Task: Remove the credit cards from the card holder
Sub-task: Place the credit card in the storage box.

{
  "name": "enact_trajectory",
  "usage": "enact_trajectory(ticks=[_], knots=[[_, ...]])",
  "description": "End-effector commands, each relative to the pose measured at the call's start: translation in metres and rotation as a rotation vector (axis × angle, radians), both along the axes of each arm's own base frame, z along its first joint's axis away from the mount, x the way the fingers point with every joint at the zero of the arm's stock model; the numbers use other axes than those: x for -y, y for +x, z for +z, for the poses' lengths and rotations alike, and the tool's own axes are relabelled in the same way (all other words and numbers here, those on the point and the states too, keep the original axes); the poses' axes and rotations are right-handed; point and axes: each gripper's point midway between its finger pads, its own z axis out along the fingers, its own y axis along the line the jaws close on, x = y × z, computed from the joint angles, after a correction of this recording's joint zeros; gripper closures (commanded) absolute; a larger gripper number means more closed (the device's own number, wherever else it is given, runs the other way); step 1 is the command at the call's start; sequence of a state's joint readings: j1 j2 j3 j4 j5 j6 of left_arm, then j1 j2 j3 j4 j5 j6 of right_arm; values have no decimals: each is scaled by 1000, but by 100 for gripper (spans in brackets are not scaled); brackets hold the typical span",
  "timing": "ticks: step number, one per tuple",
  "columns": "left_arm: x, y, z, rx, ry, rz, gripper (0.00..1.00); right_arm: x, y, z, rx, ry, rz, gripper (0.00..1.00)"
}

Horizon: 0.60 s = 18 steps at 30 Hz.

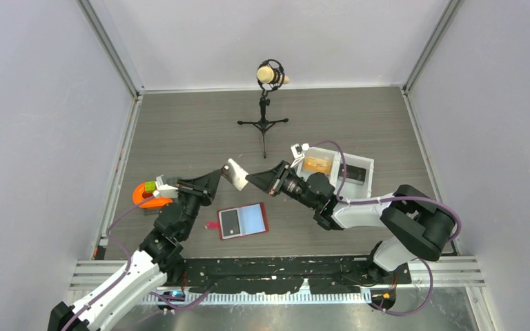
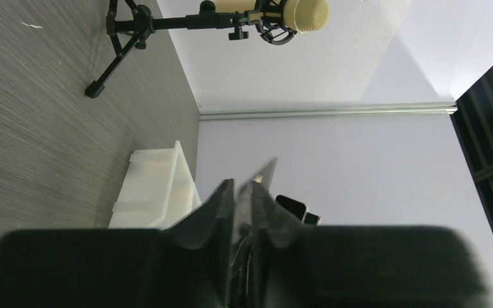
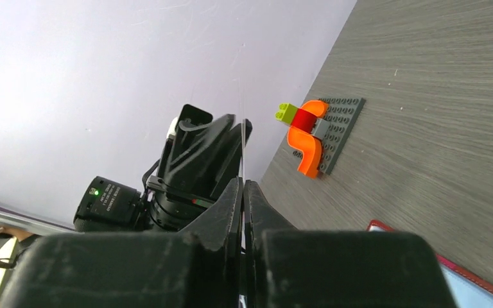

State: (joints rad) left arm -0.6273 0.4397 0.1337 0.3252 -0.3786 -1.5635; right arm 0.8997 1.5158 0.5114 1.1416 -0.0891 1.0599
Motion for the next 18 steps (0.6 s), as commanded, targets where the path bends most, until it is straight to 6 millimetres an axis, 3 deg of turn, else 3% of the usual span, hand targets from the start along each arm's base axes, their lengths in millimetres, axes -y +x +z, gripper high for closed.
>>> enact_trajectory(ticks=[1,4,11,12,13,14,15,16,17,18], knots=[[-7,0,-2,6,38,30,69,18,8,33,153,9,17,95],[-6,-4,-8,-8,113,14,48,30,12,29,170,-37,82,95],[-6,-25,-21,-30,391,-86,9,83,18,17,181,-177,206,95],[-5,-29,-20,-18,430,-106,4,95,17,4,103,-247,200,95],[-6,-33,-18,-1,471,-125,2,103,22,16,201,-312,166,95],[-3,-38,-16,19,509,-155,2,119,31,0,166,-441,120,95],[-4,-41,-14,35,551,-171,1,132,24,-7,116,-512,108,95],[-6,-44,-13,39,584,-180,0,148,35,-3,165,-584,56,95],[-8,-46,-14,38,624,-187,0,161,26,-12,106,-639,55,95],[-11,-48,-10,46,654,-189,0,179,38,-6,131,-692,-5,95]])
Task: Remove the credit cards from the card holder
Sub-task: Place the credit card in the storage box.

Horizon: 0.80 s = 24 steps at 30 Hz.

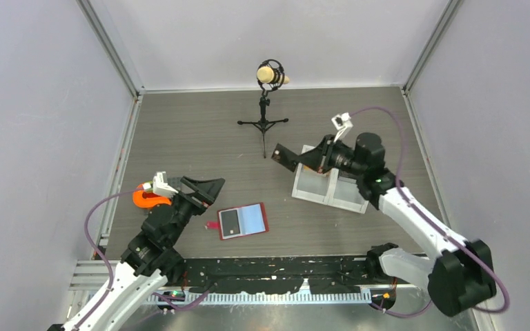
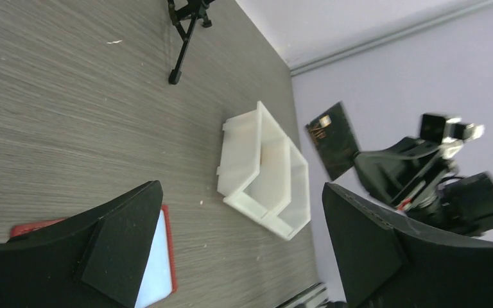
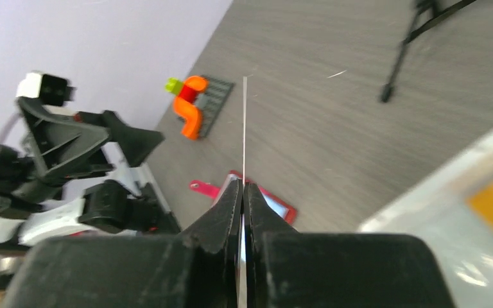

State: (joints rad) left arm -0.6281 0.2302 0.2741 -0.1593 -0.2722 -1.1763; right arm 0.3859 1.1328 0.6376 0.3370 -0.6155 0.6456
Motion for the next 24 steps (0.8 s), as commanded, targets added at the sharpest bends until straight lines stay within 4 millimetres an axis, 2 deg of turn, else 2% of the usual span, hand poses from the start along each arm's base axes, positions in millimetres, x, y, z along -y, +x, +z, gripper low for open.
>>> enact_trajectory(ticks=[1,2,3,4,7,11,15,17,19,24], knots=[[-7,-17,4,35,247,-83,0,63,-15,-21,-29,-335,-51,95],[-8,-19,4,38,282,-95,1,78,-8,-15,-19,-350,-79,95],[-9,-21,6,44,316,-111,1,95,-8,-22,-75,-360,-110,95],[-8,-23,8,47,347,-132,1,99,-9,-16,-70,-355,-91,95],[-4,-33,12,51,428,-214,1,122,-9,-23,-168,-372,-134,95],[-5,-44,27,98,539,-296,1,152,1,-22,-233,-370,-214,95],[-12,-48,24,117,659,-334,1,180,9,-22,-304,-439,-241,95],[-14,-49,13,87,672,-337,1,194,9,-36,-373,-485,-263,95],[-6,-51,8,88,649,-375,1,205,9,-48,-430,-500,-278,95],[-4,-55,0,64,648,-402,1,216,14,-66,-527,-505,-267,95]])
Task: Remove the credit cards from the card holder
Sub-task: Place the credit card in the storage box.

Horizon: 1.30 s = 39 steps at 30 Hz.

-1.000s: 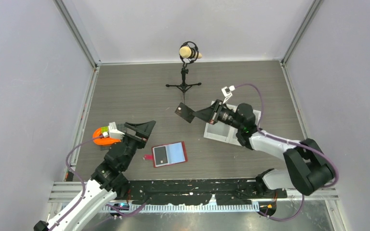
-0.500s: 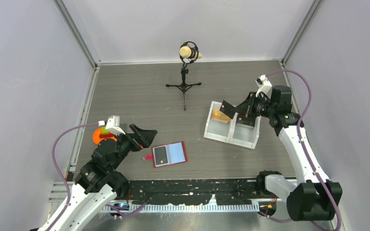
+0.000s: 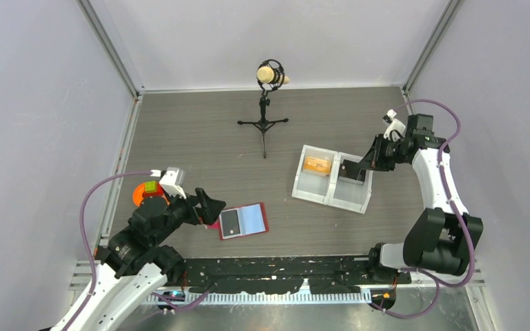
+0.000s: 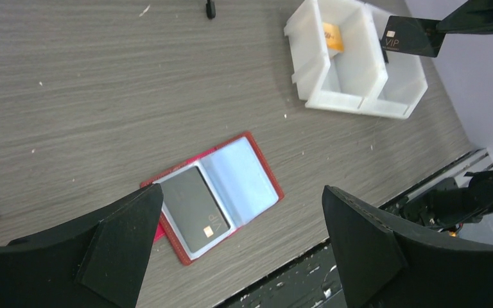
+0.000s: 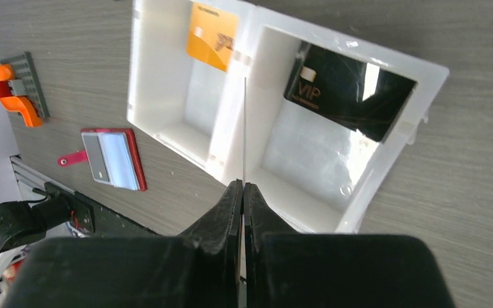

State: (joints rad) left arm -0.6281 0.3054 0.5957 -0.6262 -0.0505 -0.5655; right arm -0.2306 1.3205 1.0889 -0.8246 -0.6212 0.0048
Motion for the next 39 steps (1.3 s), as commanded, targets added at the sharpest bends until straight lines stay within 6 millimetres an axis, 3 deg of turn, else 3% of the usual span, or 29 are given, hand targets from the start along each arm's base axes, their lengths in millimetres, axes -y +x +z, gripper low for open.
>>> enact_trajectory(ticks=[1,4,11,28,39], knots=[[4,-7,-5,-14,29,-56,1,11,-2,-3,-65,-34,12,95],[4,-7,-4,-8,26,-56,1,25,3,-11,-115,-82,-26,95],[-4,-3,-2,14,23,-8,1,39,25,-4,-112,-126,-54,95],[-12,0,-3,21,38,36,1,32,40,-24,-168,-51,-50,95],[-10,1,-7,0,50,30,1,21,36,-19,-138,0,-16,95]])
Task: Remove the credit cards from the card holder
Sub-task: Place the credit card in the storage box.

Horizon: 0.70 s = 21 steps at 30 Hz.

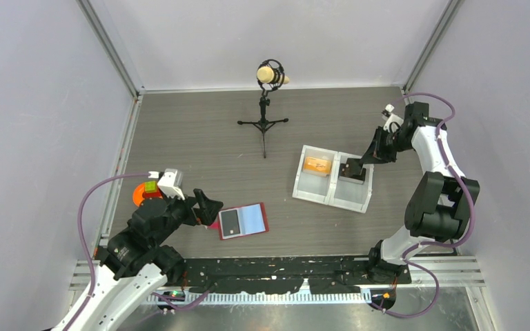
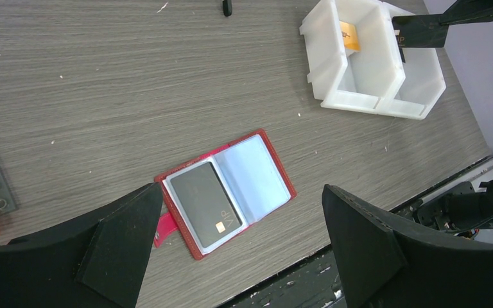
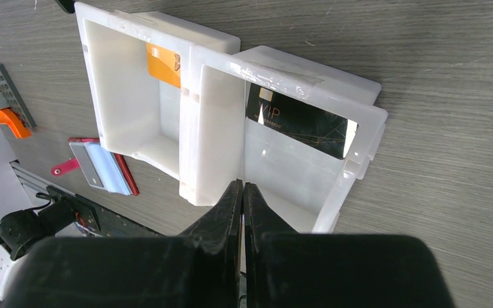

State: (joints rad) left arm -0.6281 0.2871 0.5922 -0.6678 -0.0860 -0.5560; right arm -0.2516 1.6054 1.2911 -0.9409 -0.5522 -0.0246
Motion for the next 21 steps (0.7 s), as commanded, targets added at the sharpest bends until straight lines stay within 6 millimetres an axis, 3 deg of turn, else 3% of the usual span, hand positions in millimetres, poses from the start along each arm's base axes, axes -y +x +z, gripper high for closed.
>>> enact_trajectory(ticks=[1,21], knots=[[-1,2,1,11,17,1,1,-4,6,9,54,29,9,95],[-6,4,1,12,29,27,1,5,21,-15,-13,-13,-66,89]])
